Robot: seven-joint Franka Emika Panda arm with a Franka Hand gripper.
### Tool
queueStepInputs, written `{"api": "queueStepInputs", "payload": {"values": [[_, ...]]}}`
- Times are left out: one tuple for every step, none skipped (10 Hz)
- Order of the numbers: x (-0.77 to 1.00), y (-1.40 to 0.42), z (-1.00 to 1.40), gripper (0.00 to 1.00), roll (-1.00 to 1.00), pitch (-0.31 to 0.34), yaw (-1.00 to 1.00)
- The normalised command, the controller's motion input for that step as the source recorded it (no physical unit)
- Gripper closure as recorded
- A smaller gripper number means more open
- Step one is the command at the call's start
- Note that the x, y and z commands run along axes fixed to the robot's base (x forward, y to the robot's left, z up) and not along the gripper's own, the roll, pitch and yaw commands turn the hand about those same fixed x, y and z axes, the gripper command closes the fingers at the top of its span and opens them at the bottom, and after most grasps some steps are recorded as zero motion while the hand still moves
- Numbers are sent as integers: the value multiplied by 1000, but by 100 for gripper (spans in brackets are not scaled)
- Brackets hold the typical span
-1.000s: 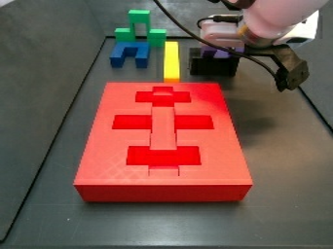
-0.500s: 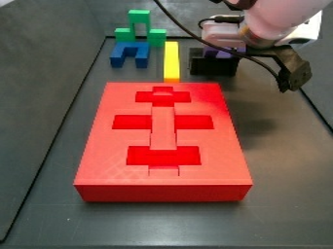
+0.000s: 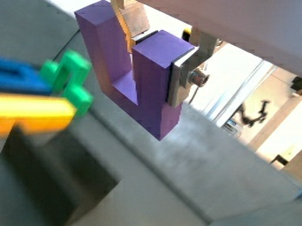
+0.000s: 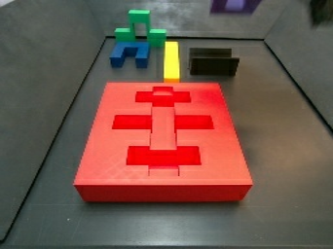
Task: Pick up the purple object. Move up. Place the purple object on the fixture. Regrasp the purple object. Move to above the board. Insert the purple object.
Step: Move to above the board.
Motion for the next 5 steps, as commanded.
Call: {"api": "queueStepInputs", "payload": {"values": [[9,-23,1400,100,2,61,-33],[19,-20,1400,100,4,64,-19],[24,-16,629,100,-14,99,-9],[38,-12,368,100,-10,107,4],[56,-15,178,100,14,113,27]]}}
